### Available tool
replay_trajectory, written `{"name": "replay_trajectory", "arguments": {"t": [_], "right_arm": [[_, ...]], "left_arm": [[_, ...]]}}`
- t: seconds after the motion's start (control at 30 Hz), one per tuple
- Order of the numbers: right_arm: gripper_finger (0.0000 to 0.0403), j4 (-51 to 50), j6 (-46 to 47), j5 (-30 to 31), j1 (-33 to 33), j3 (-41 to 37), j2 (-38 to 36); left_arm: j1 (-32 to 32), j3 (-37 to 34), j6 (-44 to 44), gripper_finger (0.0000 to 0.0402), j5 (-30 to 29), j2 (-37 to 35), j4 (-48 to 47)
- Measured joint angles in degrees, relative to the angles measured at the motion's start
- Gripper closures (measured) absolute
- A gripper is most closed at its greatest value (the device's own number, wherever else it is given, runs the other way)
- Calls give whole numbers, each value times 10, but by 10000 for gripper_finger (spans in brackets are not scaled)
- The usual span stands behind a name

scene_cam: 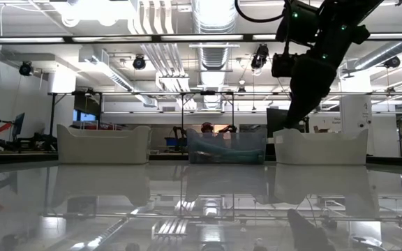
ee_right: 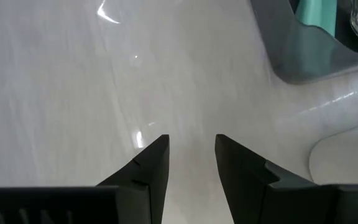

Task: Sort silverware by color (type)
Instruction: Put the blue spoon into the gray bin

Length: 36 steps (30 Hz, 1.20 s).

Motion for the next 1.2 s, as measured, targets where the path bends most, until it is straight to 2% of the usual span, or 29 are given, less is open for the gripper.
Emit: {"name": "replay_trajectory", "arguments": {"t": [0.3, 0.47, 0.67, 0.77, 0.9, 1.0, 1.2], "right_arm": [[282, 44, 9, 1, 0, 0, 0], [282, 70, 5, 1, 0, 0, 0], [282, 72, -8, 1, 0, 0, 0], [282, 76, -8, 2, 0, 0, 0], [282, 92, -9, 4, 0, 0, 3], [282, 100, -11, 3, 0, -1, 9], [282, 103, -11, 3, 0, -1, 31]], "left_arm": [[4, -3, -14, 394, 4, -3, 8], [14, 20, -20, 399, -4, -8, -29], [55, 67, 21, 400, -97, -28, -124], [89, 85, 74, 401, -133, -34, -195], [153, 100, 155, 401, -217, -42, -264], [219, 100, 240, 401, -266, -45, -261], [382, 108, 471, 401, -352, -46, -239]]}}
